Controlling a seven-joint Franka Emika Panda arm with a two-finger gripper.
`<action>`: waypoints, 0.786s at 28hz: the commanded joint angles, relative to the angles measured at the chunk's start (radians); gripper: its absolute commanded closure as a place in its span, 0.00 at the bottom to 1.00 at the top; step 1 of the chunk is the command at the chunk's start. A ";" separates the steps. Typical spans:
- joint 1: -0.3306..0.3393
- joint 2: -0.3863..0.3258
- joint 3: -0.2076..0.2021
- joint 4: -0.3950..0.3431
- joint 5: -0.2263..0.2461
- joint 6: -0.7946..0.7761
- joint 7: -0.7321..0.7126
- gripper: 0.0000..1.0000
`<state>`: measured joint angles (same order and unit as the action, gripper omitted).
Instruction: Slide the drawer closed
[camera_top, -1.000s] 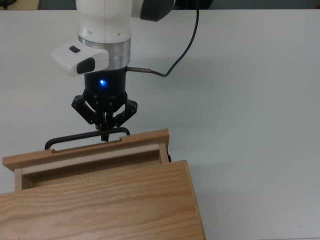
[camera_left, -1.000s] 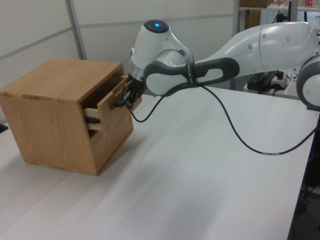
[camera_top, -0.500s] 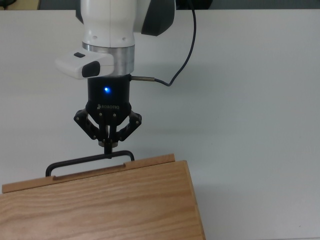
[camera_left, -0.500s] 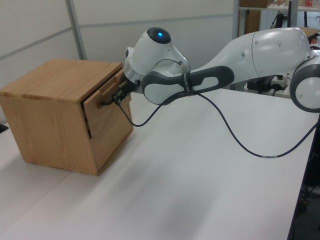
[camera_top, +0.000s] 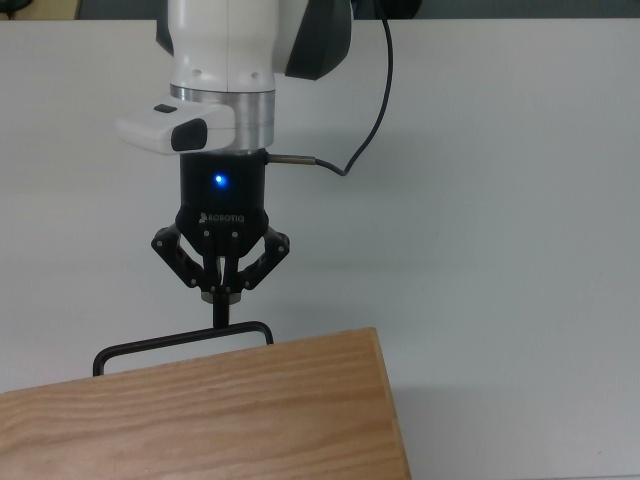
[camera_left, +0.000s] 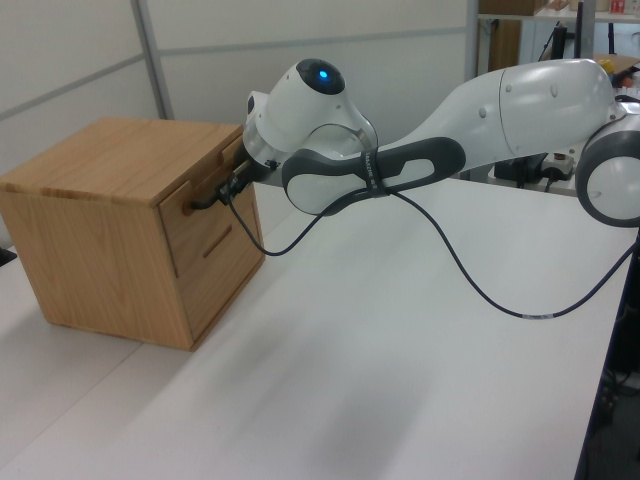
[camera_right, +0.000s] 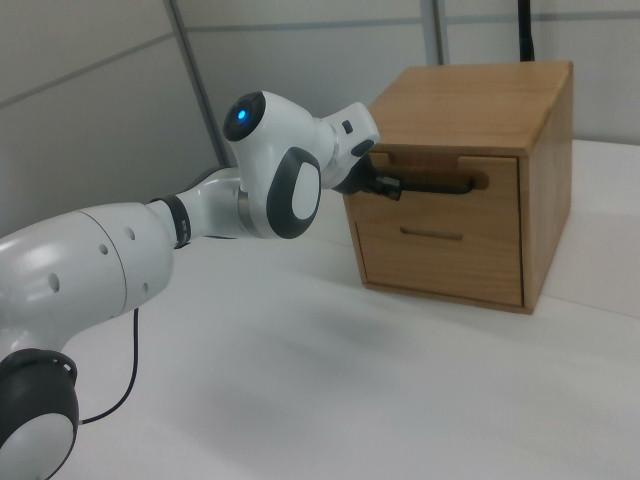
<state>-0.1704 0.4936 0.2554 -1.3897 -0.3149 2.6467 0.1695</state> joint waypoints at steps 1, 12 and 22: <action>0.008 0.010 -0.007 0.038 -0.021 0.064 0.030 1.00; 0.002 -0.104 -0.002 0.000 0.032 -0.402 0.036 1.00; -0.024 -0.201 -0.007 0.005 0.172 -0.803 -0.048 1.00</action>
<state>-0.1739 0.3619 0.2556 -1.3616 -0.2196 2.0028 0.1772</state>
